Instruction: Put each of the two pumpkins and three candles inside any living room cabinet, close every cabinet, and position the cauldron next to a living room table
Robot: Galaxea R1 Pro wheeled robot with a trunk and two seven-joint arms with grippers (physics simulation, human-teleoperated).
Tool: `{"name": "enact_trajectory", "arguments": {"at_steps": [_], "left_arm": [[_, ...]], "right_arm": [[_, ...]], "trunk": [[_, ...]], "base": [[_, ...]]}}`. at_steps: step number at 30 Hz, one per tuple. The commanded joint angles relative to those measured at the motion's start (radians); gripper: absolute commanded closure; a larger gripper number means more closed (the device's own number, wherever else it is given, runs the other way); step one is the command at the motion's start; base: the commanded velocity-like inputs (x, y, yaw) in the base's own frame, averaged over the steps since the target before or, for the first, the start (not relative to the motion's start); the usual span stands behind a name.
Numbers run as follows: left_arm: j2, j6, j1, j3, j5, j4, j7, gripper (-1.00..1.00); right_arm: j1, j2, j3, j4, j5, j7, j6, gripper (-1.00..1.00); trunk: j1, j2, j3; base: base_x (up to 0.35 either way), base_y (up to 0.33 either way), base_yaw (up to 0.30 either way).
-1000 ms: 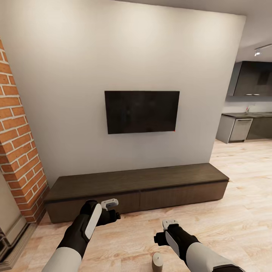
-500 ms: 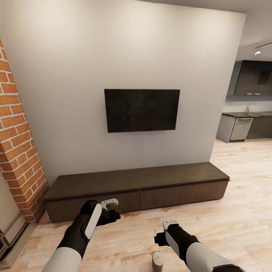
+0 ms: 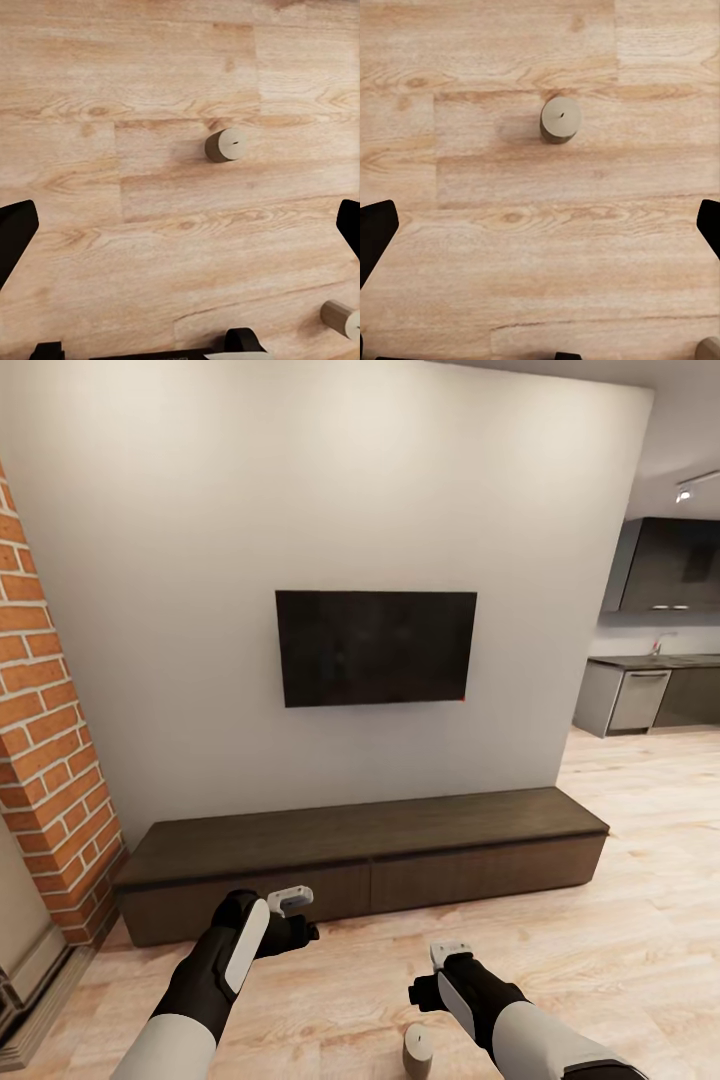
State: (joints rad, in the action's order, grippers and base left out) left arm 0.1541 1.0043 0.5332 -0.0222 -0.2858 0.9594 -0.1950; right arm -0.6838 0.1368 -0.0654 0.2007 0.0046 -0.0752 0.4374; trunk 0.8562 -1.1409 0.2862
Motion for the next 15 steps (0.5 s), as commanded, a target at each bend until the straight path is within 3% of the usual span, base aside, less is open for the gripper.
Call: {"name": "enact_trajectory", "arguments": {"at_steps": [1,15], "left_arm": [[0.001,0.004,0.001,-0.002,-0.011,0.001,-0.009,-1.00],[0.001,0.004,0.001,-0.002,-0.011,0.001,-0.009,-1.00]], "right_arm": [[0.000,0.000,-0.007,0.002,0.000,-0.003,0.006,-1.00],[0.000,0.001,-0.008,-0.001,0.001,-0.005,0.003,-1.00]], "trunk": [[0.004,-0.008,0.005],[0.058,-0.106,0.048]], "base": [[0.000,0.000,0.000],[0.000,0.000,0.000]]}}
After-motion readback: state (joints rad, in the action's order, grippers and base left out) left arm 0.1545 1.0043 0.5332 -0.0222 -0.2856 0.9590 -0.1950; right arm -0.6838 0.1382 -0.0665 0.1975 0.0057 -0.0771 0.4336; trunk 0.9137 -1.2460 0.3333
